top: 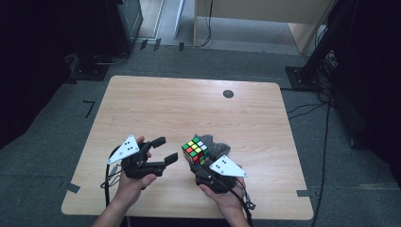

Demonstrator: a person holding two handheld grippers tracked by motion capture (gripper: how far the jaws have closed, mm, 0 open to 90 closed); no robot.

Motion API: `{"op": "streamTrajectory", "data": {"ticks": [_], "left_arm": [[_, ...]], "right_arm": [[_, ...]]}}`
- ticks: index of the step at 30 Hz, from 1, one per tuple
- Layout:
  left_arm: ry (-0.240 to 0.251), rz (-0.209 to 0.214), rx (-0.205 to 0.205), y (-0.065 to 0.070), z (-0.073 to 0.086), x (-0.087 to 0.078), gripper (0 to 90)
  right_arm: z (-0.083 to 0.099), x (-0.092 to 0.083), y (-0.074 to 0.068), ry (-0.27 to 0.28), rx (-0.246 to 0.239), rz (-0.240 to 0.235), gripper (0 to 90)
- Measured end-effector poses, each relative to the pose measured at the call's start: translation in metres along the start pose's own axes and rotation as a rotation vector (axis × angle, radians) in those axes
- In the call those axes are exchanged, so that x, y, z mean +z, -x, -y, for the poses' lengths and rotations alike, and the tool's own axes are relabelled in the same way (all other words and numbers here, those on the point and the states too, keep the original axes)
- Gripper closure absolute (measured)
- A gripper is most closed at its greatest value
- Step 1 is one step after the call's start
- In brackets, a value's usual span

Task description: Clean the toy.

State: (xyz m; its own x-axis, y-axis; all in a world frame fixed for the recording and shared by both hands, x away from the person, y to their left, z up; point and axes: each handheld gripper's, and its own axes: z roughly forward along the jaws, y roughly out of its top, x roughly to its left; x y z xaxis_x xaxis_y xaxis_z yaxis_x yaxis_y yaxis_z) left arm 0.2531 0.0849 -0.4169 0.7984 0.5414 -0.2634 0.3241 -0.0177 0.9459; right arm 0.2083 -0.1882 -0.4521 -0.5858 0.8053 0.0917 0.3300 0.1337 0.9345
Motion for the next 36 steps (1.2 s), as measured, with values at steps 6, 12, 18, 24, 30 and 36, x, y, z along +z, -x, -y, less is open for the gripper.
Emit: {"op": "streamTrajectory", "data": {"ticks": [6,12,18,24,30,36], "left_arm": [[-0.114,-0.088,0.16,-0.012,0.017,0.007,22.5],[-0.159,-0.077,0.413,0.007,0.034,0.019,23.4],[-0.158,-0.113,0.604,0.019,0.046,0.025,24.2],[-0.157,-0.149,0.73,0.023,0.053,0.027,25.2],[-0.146,-0.152,0.794,0.028,0.055,0.027,23.9],[-0.142,-0.148,0.861,0.037,0.06,0.031,24.7]], "right_arm": [[-0.011,-0.01,0.021,-0.005,0.076,-0.085,34.6],[-0.019,-0.014,0.02,-0.031,0.061,-0.137,34.5],[-0.019,-0.01,0.017,-0.079,0.118,-0.207,34.5],[-0.02,-0.005,0.011,-0.145,0.15,-0.253,34.4],[-0.017,0.0,0.01,-0.197,0.183,-0.271,34.4],[-0.015,0.004,0.009,-0.242,0.203,-0.29,34.4]]}}
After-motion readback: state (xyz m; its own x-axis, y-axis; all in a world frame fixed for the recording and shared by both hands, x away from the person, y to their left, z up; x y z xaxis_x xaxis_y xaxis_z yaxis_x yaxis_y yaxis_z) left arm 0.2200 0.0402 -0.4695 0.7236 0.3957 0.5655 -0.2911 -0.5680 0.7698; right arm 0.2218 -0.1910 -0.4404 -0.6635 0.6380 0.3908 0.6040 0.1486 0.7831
